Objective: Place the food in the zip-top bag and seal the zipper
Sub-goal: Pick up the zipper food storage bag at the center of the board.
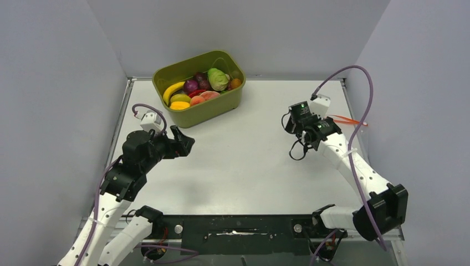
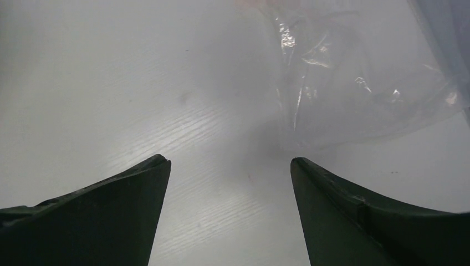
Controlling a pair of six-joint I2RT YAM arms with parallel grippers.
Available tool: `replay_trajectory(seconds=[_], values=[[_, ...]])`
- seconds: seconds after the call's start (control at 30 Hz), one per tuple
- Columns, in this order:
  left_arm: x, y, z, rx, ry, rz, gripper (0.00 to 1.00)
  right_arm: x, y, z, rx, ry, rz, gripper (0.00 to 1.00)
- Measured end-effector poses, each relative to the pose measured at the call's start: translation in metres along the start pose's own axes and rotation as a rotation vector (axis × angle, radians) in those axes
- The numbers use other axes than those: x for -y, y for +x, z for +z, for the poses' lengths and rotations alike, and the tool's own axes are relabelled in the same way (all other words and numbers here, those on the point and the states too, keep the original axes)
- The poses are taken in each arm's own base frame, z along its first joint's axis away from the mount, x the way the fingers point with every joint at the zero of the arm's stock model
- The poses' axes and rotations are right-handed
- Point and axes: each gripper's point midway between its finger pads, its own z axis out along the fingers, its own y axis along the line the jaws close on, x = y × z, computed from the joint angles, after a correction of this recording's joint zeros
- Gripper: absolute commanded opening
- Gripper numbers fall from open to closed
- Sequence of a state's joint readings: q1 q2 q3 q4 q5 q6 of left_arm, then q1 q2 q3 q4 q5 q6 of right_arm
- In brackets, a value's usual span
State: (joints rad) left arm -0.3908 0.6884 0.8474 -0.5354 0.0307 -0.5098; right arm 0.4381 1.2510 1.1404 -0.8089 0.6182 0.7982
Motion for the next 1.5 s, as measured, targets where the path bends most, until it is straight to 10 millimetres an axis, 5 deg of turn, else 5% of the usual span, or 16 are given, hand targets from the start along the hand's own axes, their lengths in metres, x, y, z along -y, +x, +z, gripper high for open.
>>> replay_trajectory(seconds=[0.27, 0.67, 1.17, 1.5], values=[[-0.021, 0.027, 0.001, -0.010, -0.029, 0.045, 0.83, 0.038, 0.005, 0.049, -0.068, 0.196, -0.110, 0.50], [-0.031, 0.037, 0.002, 0.007, -0.036, 0.071, 0.83, 0.069, 0.037, 0.105, -0.218, 0.311, -0.168, 0.40], [-0.034, 0.032, 0.001, 0.043, -0.050, 0.077, 0.82, 0.081, 0.056, 0.118, -0.267, 0.350, -0.184, 0.37], [-0.037, 0.037, 0.004, 0.035, -0.054, 0.078, 0.82, 0.087, 0.063, 0.121, -0.289, 0.358, -0.214, 0.16]])
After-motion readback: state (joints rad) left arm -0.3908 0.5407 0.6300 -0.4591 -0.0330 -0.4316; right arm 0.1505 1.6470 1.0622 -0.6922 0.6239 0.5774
